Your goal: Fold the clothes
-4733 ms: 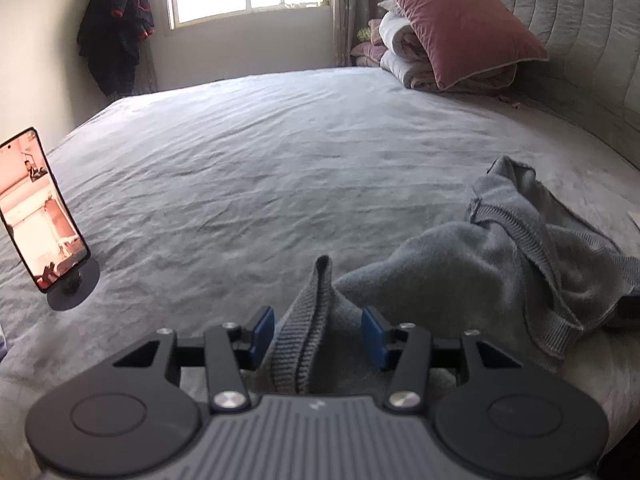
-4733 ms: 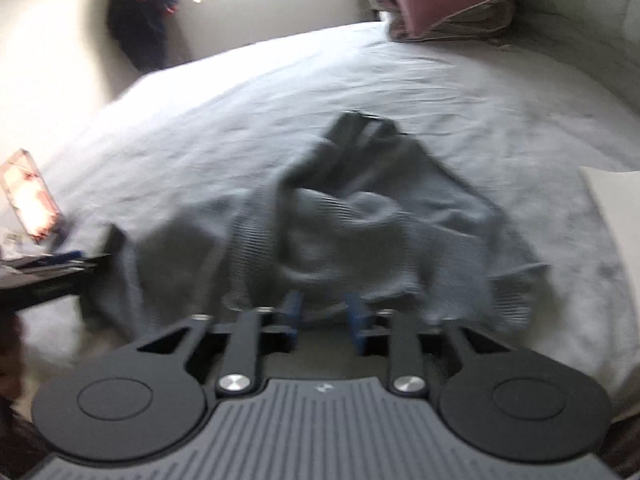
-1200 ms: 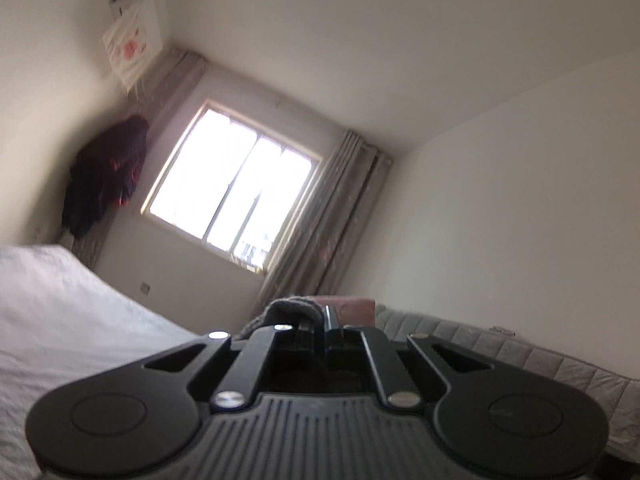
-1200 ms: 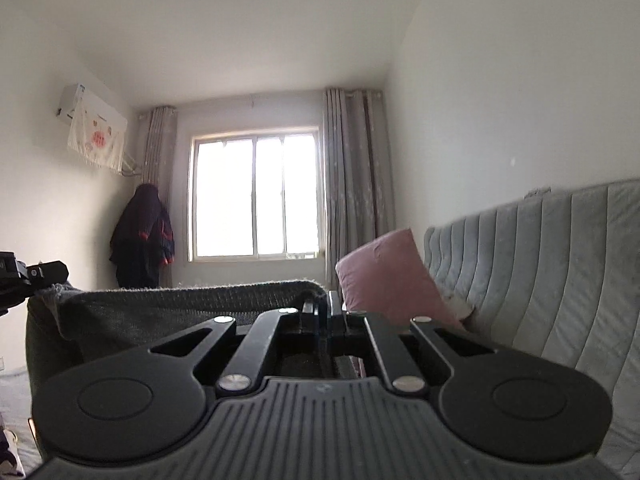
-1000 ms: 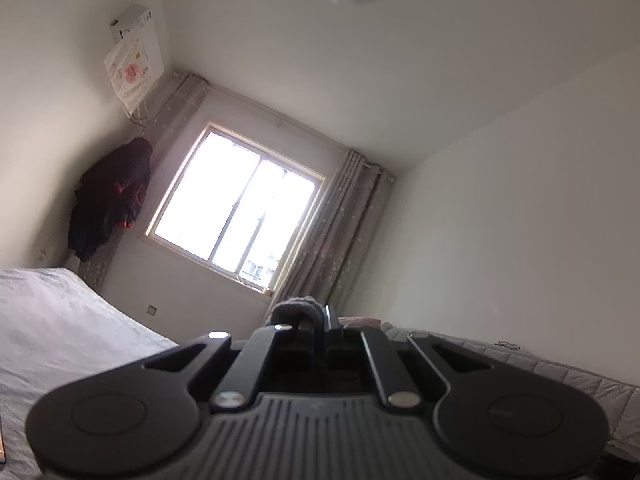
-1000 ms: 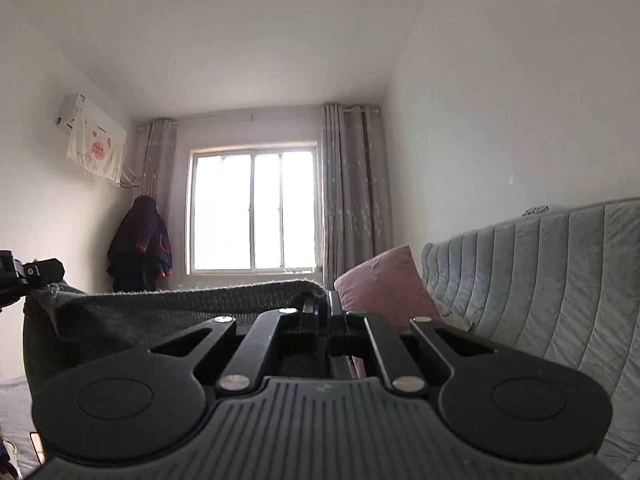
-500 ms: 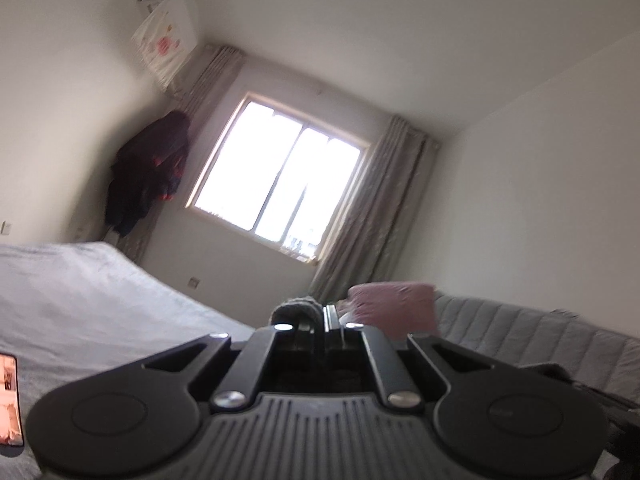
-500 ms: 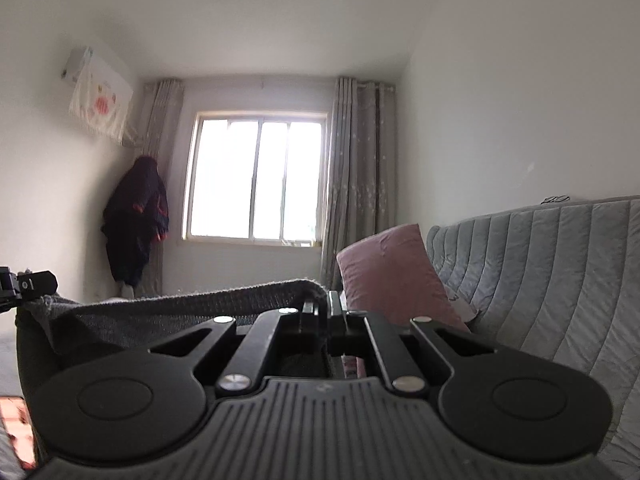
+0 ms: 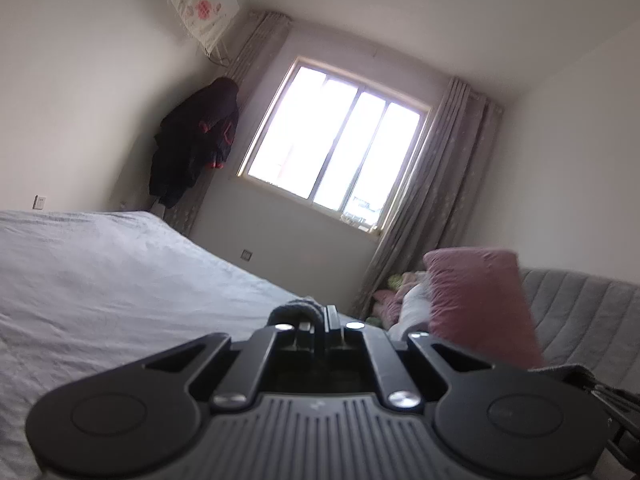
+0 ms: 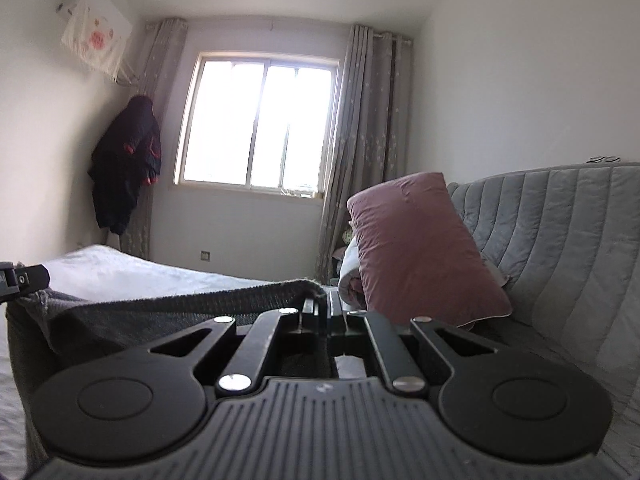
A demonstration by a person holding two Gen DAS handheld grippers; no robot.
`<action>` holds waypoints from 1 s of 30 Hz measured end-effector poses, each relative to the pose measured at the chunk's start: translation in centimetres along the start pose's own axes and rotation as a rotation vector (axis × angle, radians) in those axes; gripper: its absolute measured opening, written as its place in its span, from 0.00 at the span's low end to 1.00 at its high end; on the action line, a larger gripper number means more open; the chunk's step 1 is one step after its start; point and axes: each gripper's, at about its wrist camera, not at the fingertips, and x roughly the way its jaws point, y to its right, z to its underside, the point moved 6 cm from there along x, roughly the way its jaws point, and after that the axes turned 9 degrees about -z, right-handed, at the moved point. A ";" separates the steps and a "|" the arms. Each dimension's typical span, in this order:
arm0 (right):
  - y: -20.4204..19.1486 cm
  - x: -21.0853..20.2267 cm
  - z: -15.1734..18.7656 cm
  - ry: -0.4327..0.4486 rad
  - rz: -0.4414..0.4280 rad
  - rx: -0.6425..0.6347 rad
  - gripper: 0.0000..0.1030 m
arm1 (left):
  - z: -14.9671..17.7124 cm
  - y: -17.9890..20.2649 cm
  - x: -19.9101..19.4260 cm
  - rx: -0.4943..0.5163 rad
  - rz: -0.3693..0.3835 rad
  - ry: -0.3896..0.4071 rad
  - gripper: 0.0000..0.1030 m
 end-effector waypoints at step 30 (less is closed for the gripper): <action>-3.8 18.4 18.1 -0.349 -0.044 -0.070 0.37 | 19.5 -7.3 21.6 0.168 -0.151 -0.410 0.35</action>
